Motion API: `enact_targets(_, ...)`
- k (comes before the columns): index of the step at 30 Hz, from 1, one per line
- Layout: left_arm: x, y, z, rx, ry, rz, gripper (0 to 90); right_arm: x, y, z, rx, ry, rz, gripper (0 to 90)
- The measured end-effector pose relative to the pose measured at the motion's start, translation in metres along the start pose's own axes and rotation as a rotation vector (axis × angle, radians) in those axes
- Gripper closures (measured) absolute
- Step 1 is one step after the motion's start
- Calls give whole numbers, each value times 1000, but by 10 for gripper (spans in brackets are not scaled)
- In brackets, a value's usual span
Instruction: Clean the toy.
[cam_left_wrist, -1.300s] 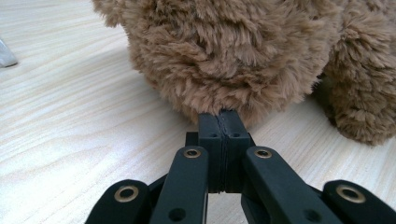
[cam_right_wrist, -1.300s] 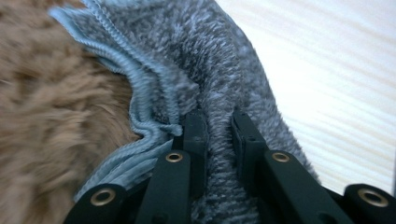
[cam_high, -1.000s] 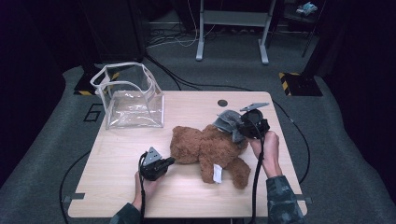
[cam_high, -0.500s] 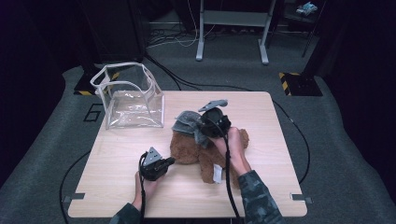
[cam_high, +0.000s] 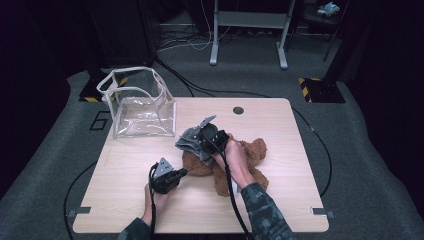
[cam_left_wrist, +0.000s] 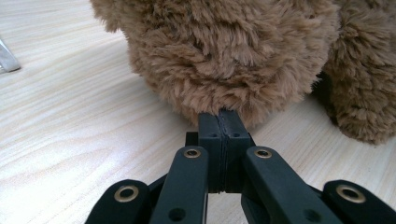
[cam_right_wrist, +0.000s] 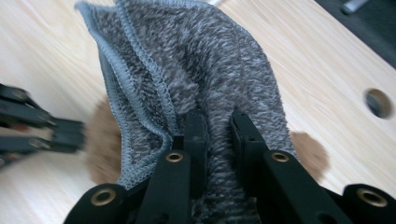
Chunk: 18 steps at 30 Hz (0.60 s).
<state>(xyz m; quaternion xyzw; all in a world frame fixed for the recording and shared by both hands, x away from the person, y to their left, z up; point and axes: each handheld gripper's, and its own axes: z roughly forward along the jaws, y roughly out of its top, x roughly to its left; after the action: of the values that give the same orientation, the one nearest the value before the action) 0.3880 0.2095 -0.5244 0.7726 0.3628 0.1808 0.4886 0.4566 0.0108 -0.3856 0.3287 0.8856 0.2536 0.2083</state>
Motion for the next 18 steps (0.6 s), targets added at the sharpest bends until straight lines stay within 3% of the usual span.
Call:
enact_targets(7,-1,0,0,-3,-1,-7,895,-26,-24,-3,45,-20,29,790)
enact_targets(9,-1,0,0,-3,-2,-7,895,-31,-31,-5,41,-19,94,791)
enact_targets(15,-1,0,0,-2,-1,-7,895,-49,-45,-14,33,-39,117,791)
enact_targets(16,-1,0,0,-3,0,-8,895,-57,-53,-18,45,-46,151,791)
enact_targets(18,0,0,0,-2,-2,-10,895,-63,-60,-22,47,-54,168,791)
